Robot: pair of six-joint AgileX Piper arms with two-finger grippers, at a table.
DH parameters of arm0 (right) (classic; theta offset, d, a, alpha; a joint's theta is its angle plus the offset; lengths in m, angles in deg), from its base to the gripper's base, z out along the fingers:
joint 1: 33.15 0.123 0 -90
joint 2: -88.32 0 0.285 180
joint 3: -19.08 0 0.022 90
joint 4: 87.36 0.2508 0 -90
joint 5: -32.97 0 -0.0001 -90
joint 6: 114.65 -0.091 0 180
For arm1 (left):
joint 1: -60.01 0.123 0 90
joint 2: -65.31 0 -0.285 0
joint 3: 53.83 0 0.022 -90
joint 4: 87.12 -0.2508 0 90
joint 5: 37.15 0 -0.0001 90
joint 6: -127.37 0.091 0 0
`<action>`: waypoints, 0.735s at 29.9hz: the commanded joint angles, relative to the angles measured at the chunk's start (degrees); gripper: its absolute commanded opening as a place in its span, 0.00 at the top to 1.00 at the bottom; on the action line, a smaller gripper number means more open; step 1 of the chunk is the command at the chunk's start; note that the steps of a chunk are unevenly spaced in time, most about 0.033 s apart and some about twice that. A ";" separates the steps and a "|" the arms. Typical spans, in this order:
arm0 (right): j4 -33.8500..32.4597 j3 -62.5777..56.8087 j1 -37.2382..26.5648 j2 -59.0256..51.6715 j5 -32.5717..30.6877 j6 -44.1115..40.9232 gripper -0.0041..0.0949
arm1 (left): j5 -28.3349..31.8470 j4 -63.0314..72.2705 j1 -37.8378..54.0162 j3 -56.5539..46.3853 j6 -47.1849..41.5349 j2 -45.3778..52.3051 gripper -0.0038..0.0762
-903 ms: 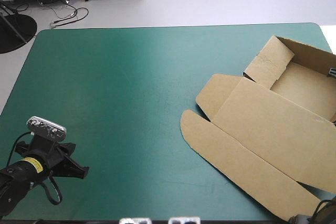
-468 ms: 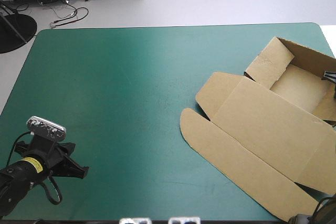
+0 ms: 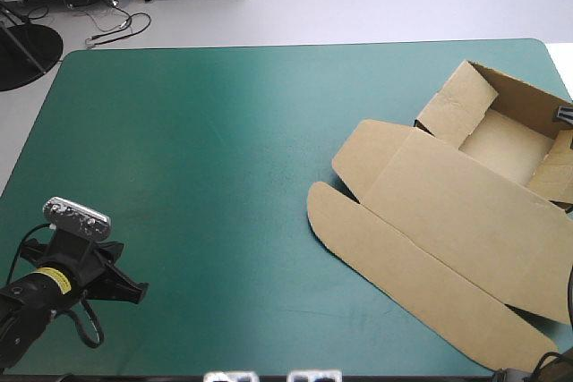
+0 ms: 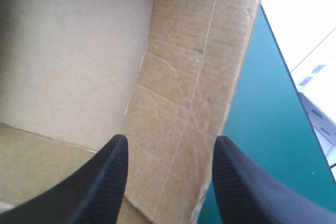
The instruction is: Fold the box
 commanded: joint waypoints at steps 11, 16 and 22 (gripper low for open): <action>13.77 1.24 -0.25 -19.74 -0.76 -0.23 0.51 | 3.95 -0.72 -0.32 1.48 -0.57 -0.02 0.96; 16.86 -2.98 2.23 -28.93 -0.76 2.42 0.64 | 4.04 -0.31 -0.32 1.23 -0.57 0.44 0.96; 15.06 -13.59 9.79 -40.67 0.00 4.25 0.83 | 7.84 0.25 -0.32 -2.43 -1.05 4.12 0.96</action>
